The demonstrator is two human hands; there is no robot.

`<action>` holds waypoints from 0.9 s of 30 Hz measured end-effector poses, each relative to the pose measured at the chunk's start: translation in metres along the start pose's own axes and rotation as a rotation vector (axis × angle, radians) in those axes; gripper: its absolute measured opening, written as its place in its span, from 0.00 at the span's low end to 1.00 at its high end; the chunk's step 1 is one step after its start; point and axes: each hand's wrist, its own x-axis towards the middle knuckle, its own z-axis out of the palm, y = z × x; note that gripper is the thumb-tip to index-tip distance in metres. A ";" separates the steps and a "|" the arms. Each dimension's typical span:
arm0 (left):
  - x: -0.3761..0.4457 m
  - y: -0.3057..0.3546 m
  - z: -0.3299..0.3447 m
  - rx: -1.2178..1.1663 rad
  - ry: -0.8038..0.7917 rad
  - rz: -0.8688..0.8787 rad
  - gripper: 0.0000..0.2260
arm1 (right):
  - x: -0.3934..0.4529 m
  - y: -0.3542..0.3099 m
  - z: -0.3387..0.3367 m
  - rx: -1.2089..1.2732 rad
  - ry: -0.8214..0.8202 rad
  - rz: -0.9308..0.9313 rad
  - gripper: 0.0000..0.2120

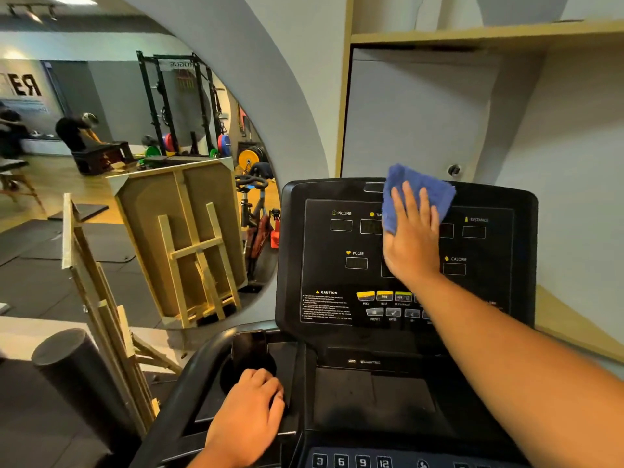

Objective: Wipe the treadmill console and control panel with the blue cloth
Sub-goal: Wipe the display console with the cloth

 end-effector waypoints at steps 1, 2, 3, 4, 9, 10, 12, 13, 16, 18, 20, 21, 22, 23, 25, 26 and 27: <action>0.000 0.001 0.000 -0.004 0.000 0.002 0.23 | 0.002 -0.015 0.001 0.006 0.013 0.083 0.33; 0.000 0.002 0.001 -0.006 0.002 0.005 0.23 | 0.005 -0.035 0.002 0.024 0.018 0.125 0.34; 0.000 0.002 0.001 -0.003 0.002 0.006 0.22 | 0.008 -0.055 0.002 0.044 0.007 0.100 0.35; 0.001 0.000 0.002 0.003 0.002 0.008 0.21 | 0.010 -0.075 0.004 0.048 -0.016 -0.007 0.37; 0.005 -0.005 0.004 0.001 0.008 0.013 0.23 | 0.019 -0.102 0.012 0.013 -0.080 -0.472 0.37; 0.006 -0.005 0.005 0.002 0.009 0.013 0.22 | 0.023 -0.090 0.011 0.026 -0.073 -0.488 0.36; 0.006 -0.005 0.006 0.015 0.009 0.003 0.22 | 0.025 -0.056 0.008 0.044 -0.056 -0.366 0.37; 0.006 -0.006 0.006 0.015 0.014 0.002 0.22 | 0.024 -0.037 0.006 0.036 -0.035 -0.241 0.37; 0.004 -0.007 0.005 0.016 -0.004 -0.001 0.24 | 0.009 -0.004 0.004 0.020 0.024 0.060 0.34; 0.005 -0.005 0.004 0.017 -0.024 -0.011 0.26 | 0.002 -0.012 0.008 0.018 0.032 0.120 0.35; 0.006 -0.004 0.002 0.000 -0.025 -0.022 0.29 | -0.013 -0.024 0.014 -0.030 0.002 -0.018 0.39; 0.006 -0.005 0.001 -0.005 -0.022 -0.024 0.30 | -0.026 -0.026 0.019 -0.059 -0.026 -0.166 0.41; 0.006 -0.006 0.000 -0.005 -0.020 -0.022 0.30 | -0.041 -0.023 0.025 -0.082 -0.065 -0.326 0.43; 0.006 -0.006 -0.001 -0.001 -0.019 -0.019 0.31 | -0.056 -0.016 0.028 -0.111 -0.110 -0.474 0.43; 0.008 -0.004 0.000 0.008 -0.015 -0.010 0.31 | -0.073 0.009 0.031 -0.155 -0.159 -0.693 0.39; 0.007 -0.003 0.001 0.010 -0.018 -0.008 0.31 | -0.075 0.023 0.029 -0.151 -0.165 -0.746 0.38; 0.007 -0.003 0.001 0.010 -0.018 -0.007 0.31 | -0.075 0.037 0.027 -0.132 -0.169 -0.738 0.38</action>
